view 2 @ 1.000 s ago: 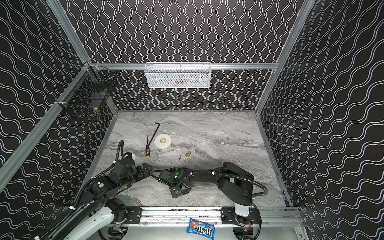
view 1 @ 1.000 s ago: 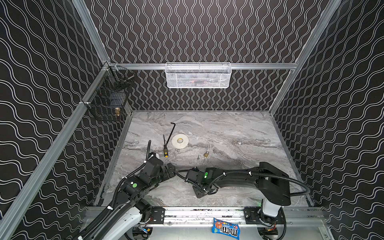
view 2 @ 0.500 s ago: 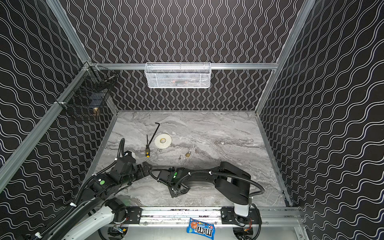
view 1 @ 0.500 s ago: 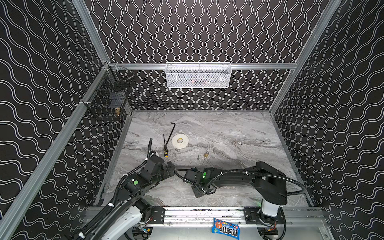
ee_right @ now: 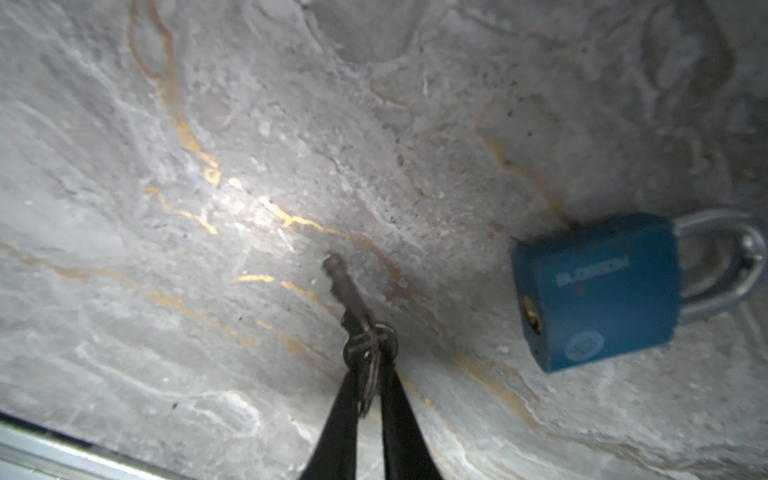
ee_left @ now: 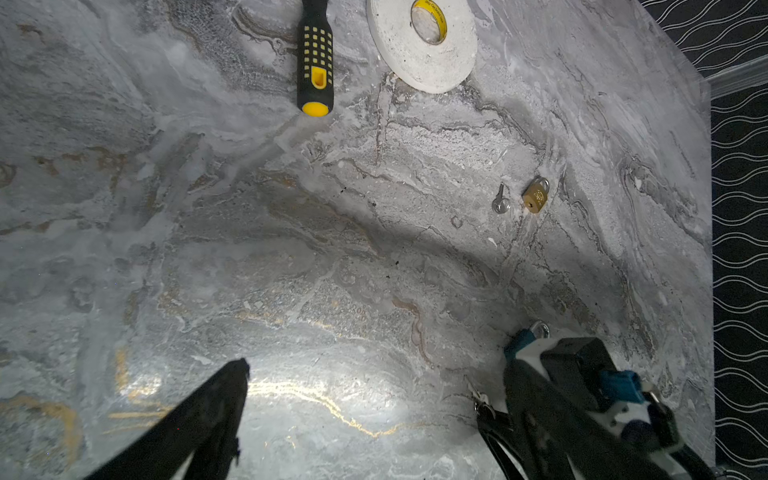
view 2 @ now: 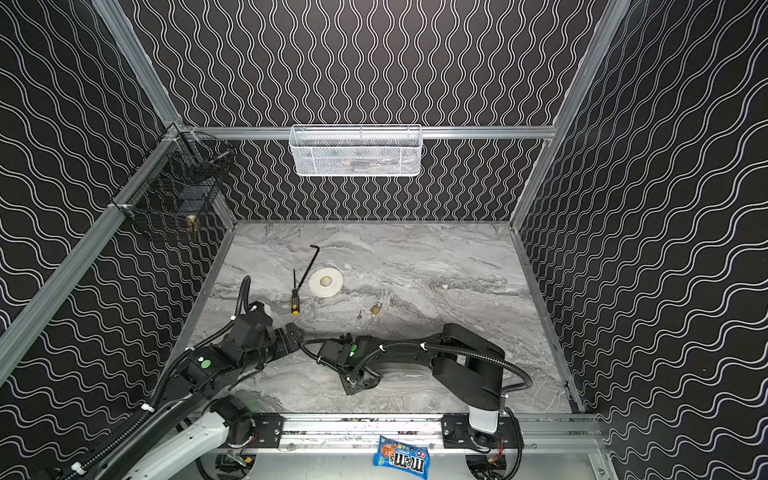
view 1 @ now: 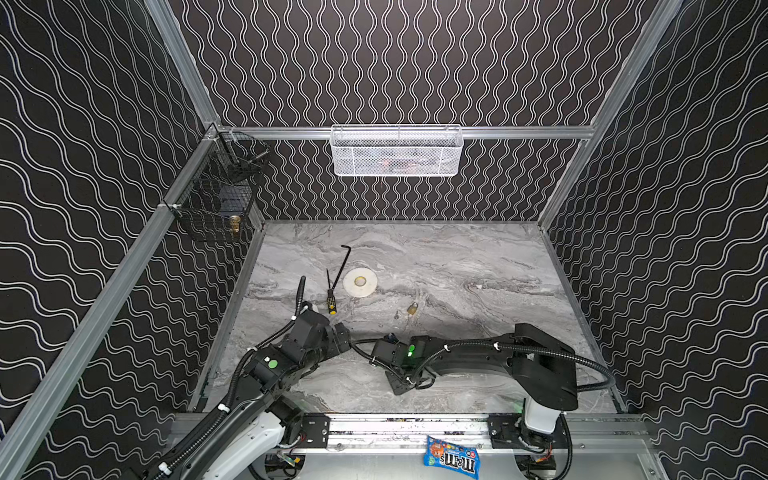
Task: Unlock with the key
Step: 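Close the right gripper on the silver key's ring end, then lift the key with the right gripper while the left gripper moves toward the blue padlock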
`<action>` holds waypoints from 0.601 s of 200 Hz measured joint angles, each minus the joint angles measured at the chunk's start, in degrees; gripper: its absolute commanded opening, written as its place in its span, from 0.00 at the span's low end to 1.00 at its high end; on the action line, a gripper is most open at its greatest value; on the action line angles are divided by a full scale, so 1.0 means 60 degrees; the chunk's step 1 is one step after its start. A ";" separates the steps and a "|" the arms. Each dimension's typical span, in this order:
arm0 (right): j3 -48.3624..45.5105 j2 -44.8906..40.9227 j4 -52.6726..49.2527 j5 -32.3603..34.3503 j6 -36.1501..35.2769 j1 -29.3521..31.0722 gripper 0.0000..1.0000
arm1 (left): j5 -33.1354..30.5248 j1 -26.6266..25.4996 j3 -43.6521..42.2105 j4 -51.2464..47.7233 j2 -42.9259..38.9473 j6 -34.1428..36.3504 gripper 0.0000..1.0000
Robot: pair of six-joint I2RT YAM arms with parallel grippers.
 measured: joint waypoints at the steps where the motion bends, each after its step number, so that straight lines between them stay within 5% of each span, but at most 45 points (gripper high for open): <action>1: 0.0000 0.0000 0.0000 0.0000 0.0000 0.0000 0.12 | 0.0000 0.0000 0.0000 0.0000 0.0000 0.0000 0.99; 120: 0.0084 -0.0146 0.0404 0.0393 -0.0685 -0.0353 0.00 | 0.0157 0.0000 -0.0091 0.0186 -0.0189 -0.0605 0.99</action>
